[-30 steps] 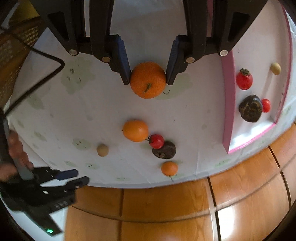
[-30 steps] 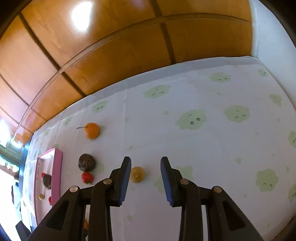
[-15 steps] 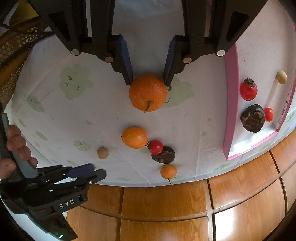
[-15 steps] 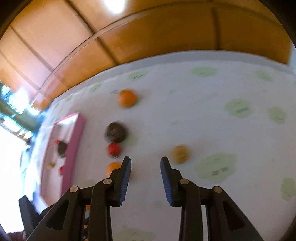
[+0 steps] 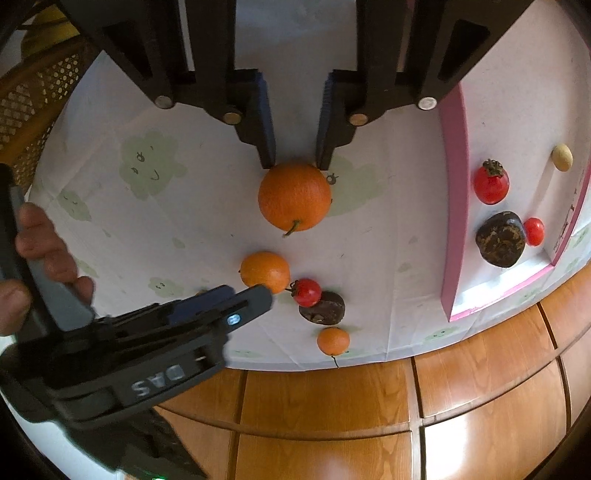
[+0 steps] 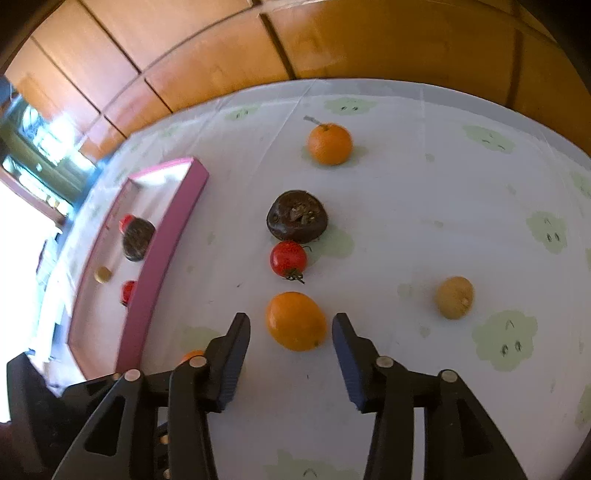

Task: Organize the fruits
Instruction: 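Grasp the small tan fruit with the right tool while the left tool holds the tangerine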

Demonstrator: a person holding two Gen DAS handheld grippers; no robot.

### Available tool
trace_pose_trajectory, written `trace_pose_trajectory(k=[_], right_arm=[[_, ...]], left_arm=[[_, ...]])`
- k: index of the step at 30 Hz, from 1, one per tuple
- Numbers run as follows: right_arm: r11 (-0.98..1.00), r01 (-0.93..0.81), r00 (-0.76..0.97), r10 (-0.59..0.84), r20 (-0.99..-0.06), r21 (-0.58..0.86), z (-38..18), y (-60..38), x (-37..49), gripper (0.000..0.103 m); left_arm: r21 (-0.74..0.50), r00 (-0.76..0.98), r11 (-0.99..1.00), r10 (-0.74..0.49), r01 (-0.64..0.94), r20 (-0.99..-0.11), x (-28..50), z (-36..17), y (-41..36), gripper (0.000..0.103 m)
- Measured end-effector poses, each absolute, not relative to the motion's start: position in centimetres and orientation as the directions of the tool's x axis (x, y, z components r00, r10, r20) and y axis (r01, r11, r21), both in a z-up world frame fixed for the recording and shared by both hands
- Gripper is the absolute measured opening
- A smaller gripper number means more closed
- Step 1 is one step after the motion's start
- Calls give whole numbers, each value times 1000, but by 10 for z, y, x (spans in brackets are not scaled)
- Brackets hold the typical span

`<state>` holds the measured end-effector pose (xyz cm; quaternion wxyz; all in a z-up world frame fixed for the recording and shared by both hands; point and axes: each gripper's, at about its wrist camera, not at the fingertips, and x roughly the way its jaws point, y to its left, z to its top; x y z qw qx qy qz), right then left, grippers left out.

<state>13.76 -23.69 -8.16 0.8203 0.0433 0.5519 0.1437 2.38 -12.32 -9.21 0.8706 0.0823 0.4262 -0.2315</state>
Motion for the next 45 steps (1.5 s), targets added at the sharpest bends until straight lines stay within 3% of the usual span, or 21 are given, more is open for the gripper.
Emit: trace_pose_trajectory(k=[3,5,8,10,15,26,32,34,35,36,45], right_arm=[[965,-189,345,236,-908,179,-89,-227,141,47],[971,-183,348,208,-914,152,-91,-225,138,38],[984,-157,362,134,-922,81,-89,-229,127,38],[989,-133,362,107,-926,63,-88,-235,118,38],[995,-56,346,101,-933,87,-93,-255,97,36],[977,19,372,190,-908,212,-89,-276,92,37],[968,40,395,214,-893,249,-89,-278,92,46],[971,49,406,195,-893,234,-88,-278,93,52],[971,49,409,195,-891,235,-88,-278,95,53],[971,48,411,197,-890,236,-89,-278,95,53],[964,105,465,171,-869,246,-74,-292,91,54]], left_arm=[[-55,530,879,-335,474,-779,23,-92,-120,17],[-64,527,879,-340,473,-779,23,-92,-118,16],[-89,517,875,-360,476,-776,24,-92,-113,17],[-147,496,874,-393,463,-774,27,-92,-108,20],[-176,491,865,-421,469,-762,25,-87,-108,51],[-143,515,888,-378,438,-769,38,-79,-106,57],[-99,507,880,-356,465,-785,47,-81,-117,58],[-102,494,874,-360,474,-792,52,-83,-123,56],[-105,487,872,-363,479,-795,53,-85,-125,50],[-103,477,869,-361,485,-801,54,-88,-127,40],[-106,487,872,-364,479,-794,47,-89,-121,40]])
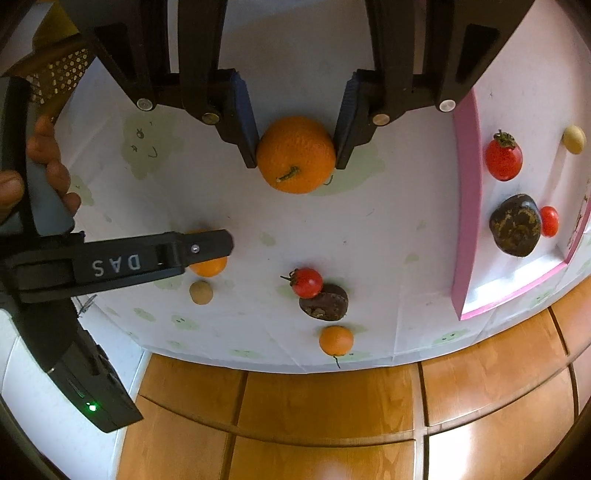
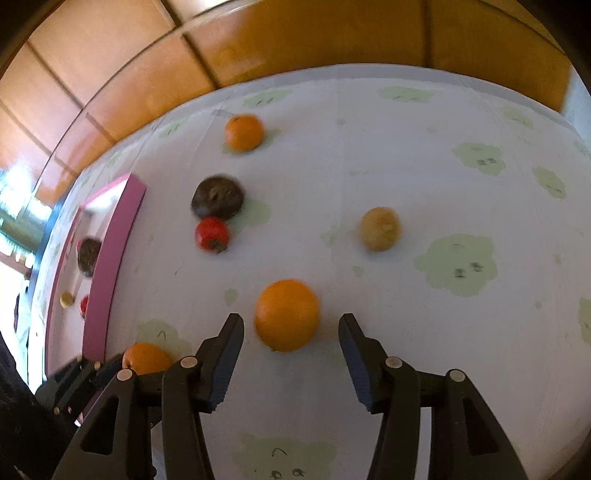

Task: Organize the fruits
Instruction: 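Grasp the small tan fruit with the right tool while the left tool holds the tangerine, then drop the tangerine in the pink tray with the left tool while the right tool holds the tan fruit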

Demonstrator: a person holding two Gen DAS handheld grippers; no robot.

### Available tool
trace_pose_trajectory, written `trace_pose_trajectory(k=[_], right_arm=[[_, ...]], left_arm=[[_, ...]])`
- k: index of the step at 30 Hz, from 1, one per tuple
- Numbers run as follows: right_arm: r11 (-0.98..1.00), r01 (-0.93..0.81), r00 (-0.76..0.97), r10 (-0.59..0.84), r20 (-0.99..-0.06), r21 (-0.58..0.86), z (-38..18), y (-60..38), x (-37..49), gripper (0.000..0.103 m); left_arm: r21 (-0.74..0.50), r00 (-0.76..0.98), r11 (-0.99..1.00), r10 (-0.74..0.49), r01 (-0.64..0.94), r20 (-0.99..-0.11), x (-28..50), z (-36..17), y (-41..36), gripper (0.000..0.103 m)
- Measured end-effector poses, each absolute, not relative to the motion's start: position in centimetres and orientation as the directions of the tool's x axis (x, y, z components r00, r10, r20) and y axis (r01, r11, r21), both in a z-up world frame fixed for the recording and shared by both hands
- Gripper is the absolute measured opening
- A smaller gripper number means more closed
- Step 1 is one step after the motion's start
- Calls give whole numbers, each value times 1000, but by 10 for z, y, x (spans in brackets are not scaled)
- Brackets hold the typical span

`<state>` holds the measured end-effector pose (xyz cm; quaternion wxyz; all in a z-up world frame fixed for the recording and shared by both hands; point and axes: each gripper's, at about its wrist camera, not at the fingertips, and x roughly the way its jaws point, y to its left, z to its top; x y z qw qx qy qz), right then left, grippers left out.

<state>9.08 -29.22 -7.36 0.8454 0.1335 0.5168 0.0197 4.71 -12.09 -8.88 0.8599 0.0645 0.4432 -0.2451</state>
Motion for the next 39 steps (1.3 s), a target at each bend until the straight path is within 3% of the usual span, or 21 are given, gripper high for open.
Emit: trace_pose_trajectory(k=[7,17,21,31,39], right_arm=[[922,276,533,90,-841,273,-35,-344,94,54],[919,273,431,146,-891,283,-78,-350,137,49],[961,203,411,92,-907,189,-87,-330,149,26],[988,131,418,19,-908,81,-92,-316,152,27],[988,126,424,22,-905,83,-91,-319,150,27]], left_arm=[[-124,485,878,-367,462,-794,42,-88,-112,40],[-137,486,878,-376,458,-789,38,-84,-109,40],[-139,497,876,-385,462,-777,34,-76,-109,40],[-217,560,909,-394,357,-729,46,-36,-58,40],[-216,638,966,-255,141,-726,94,-19,33,40]])
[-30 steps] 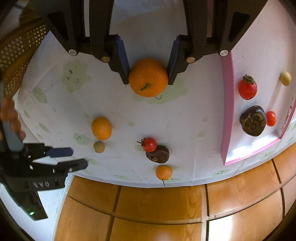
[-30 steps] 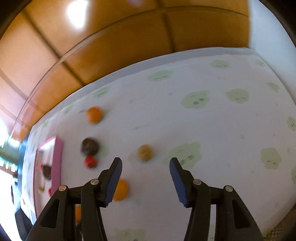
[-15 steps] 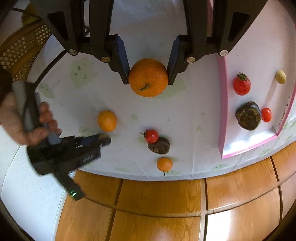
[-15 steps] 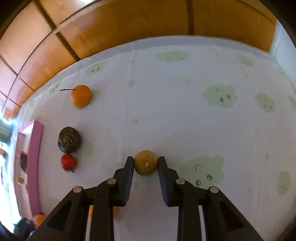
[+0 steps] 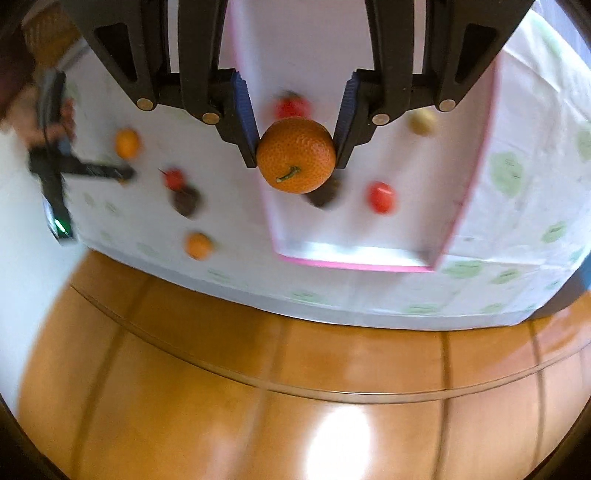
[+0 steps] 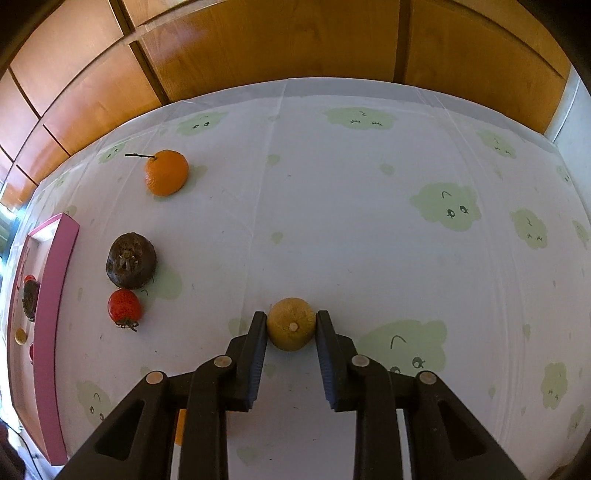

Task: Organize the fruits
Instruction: 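Drop the tangerine in the pink tray with the left tool while the right tool holds the tan fruit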

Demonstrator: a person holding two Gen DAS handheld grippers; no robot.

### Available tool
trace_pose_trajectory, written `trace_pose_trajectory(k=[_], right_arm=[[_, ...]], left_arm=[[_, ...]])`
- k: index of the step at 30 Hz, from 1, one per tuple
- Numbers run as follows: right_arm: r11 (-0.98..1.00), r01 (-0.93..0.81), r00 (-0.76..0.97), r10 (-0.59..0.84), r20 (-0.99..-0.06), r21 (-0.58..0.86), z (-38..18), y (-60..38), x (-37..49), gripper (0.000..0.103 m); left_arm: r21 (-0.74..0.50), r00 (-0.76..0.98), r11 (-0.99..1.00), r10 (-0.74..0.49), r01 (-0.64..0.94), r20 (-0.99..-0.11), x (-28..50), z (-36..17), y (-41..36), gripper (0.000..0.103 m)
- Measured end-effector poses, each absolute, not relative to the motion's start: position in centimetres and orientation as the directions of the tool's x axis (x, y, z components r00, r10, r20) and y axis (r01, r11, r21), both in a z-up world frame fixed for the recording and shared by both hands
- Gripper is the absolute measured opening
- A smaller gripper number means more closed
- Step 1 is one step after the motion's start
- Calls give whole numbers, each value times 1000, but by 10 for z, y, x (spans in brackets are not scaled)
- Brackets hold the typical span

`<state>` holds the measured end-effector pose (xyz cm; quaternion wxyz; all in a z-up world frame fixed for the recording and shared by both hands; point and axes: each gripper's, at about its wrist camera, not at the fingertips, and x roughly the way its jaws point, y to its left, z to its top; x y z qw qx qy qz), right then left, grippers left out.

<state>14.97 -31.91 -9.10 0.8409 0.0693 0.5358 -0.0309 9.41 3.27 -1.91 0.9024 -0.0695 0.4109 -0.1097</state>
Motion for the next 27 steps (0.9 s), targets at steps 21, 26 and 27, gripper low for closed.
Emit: trace_pose_trajectory(k=[21,26,27], right_arm=[[993,113,431,-17,-902,35,-91,-305,146,27],[994,111,431,-26,-902,24,-91,-303,146,27],[994,109,431,-28,-902,22,-90,-303,146,27]], left_arm=[[-150,653,987,-80,-53,-753,163,-42,86,47],[-113,675,988,-12,-105,-738,136,-32,98,47],[-104,677,988,-1,-111,-736,128,-30,99,47]])
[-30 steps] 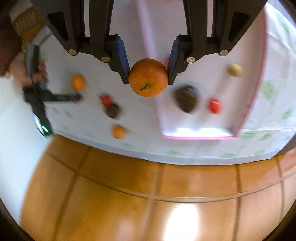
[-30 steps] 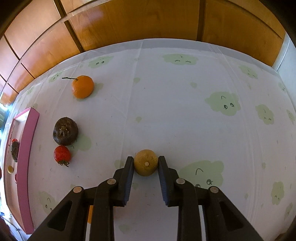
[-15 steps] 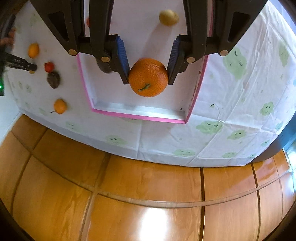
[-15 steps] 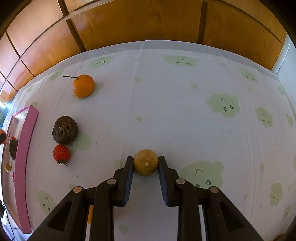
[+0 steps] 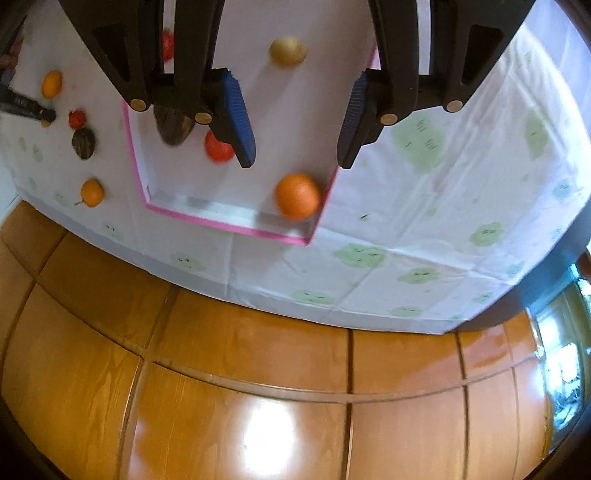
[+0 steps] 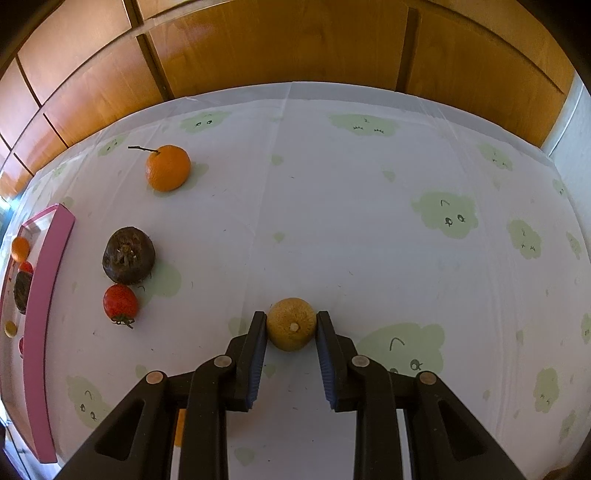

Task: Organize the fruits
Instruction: 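Drop the tangerine in the pink tray with the left tool while the right tool holds the tan fruit, then carry the tan fruit into the pink tray and open the right tool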

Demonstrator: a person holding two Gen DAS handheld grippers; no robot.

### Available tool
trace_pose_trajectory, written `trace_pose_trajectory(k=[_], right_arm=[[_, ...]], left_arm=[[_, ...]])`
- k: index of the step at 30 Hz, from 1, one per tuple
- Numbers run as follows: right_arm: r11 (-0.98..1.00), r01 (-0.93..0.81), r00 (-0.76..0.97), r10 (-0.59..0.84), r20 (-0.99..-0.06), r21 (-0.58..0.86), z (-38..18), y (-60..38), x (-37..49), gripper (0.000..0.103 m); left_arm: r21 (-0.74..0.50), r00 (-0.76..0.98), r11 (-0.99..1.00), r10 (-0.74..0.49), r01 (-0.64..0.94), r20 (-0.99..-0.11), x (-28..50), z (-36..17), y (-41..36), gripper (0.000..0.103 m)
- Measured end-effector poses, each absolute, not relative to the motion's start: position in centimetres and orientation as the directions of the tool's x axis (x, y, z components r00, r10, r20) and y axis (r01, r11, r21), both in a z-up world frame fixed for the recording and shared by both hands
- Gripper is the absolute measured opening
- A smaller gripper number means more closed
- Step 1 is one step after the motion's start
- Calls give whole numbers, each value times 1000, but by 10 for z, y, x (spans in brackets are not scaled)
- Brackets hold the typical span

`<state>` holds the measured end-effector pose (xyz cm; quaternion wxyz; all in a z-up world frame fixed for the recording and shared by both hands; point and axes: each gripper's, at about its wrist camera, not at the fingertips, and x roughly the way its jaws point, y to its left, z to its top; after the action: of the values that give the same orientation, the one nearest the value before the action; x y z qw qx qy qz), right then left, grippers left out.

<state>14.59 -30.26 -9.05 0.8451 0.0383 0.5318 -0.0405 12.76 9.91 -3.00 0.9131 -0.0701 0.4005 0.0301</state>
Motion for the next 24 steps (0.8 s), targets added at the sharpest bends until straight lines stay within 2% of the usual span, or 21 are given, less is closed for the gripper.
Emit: trace_pose_trajectory(k=[8,24], right_arm=[[995,103,435,-40,-900,6,-91,-298,144,27],[995,96,440,-56,-896,-15,-92,-292,143,27]], left_arm=[[-86,675,989,19,-122,-738,74,-30,89,47],[-52,719,999,-23,-18,-695,43,-9,45,51]])
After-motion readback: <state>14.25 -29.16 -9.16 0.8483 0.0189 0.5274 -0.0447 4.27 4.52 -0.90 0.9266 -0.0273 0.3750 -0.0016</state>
